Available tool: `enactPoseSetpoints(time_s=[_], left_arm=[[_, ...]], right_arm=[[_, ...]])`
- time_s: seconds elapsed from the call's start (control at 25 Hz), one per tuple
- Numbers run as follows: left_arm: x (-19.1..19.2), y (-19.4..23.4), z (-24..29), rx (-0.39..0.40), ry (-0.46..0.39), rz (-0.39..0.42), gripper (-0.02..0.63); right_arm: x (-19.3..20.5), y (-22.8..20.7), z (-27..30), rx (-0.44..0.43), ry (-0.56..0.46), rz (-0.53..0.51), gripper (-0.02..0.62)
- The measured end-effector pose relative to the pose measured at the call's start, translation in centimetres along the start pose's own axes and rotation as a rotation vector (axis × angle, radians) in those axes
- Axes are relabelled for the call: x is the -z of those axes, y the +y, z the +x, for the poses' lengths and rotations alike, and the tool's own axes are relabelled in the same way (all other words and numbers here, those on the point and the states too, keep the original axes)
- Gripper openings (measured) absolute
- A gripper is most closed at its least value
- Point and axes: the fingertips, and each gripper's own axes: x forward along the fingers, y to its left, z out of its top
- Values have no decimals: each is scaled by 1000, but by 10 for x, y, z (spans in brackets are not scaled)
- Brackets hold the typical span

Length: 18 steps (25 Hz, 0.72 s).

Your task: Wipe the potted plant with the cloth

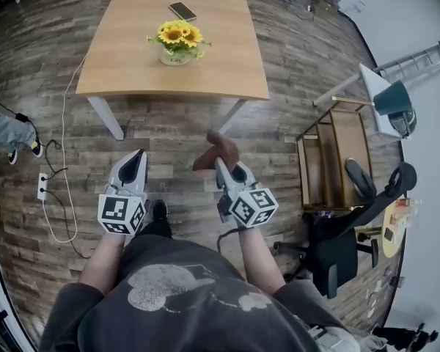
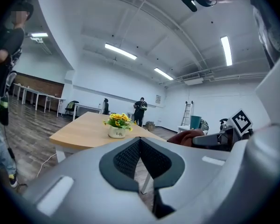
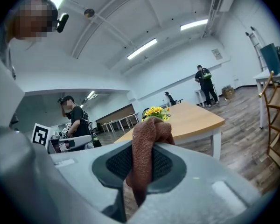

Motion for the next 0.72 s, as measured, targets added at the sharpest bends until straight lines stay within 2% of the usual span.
enactPoseSetpoints(time_s=[0.24,0.44,0.72], left_arm=[[-10,38,42,38,8,-15,18],[-15,55,63,70,-2,-19,18],[-14,75,88,59,5,-28,18]], right_arm=[[-15,-2,55,47,1,-1,48],[-22,0,80,48,-2,-4,48],[-32,-21,105,72,-16,8,48]])
